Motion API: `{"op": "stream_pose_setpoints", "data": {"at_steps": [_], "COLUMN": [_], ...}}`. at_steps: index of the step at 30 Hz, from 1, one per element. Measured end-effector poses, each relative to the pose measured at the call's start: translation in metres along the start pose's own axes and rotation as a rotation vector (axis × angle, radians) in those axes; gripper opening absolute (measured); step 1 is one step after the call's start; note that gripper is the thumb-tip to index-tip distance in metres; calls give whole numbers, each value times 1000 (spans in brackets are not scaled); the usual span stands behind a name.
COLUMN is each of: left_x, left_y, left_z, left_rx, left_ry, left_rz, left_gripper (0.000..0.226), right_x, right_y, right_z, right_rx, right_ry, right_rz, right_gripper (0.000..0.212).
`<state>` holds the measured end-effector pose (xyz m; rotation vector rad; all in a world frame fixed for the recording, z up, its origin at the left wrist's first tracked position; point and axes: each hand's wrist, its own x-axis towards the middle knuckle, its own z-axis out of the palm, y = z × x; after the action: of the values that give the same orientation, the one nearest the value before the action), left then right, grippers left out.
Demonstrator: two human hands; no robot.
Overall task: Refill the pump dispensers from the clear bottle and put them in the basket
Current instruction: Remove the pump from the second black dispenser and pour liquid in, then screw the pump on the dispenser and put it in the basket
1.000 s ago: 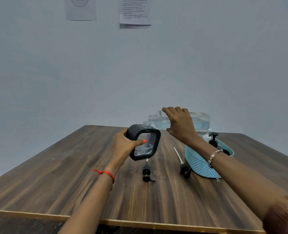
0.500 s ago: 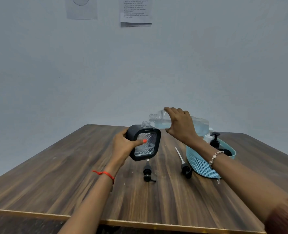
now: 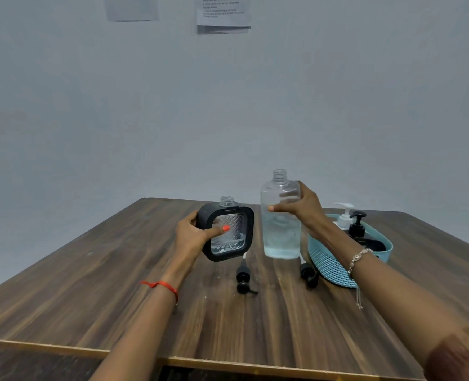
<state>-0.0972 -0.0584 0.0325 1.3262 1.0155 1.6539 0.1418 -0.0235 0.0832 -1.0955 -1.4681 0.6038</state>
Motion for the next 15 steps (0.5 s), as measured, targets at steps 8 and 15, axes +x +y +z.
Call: {"op": "stream_pose_setpoints", "data": {"at_steps": [8, 15], "left_x": [2, 6], "left_y": [-6, -11], "left_z": [-6, -9], "left_rx": [0, -10], "left_ry": [-5, 0], "left_rz": [3, 9], "left_gripper": [40, 40], "right_x": [-4, -1], "right_y": [34, 51], "right_z": [3, 4], "right_rx": [162, 225], "right_ry": [-125, -158], "right_rz": [91, 95], "right_gripper": [67, 81]}}
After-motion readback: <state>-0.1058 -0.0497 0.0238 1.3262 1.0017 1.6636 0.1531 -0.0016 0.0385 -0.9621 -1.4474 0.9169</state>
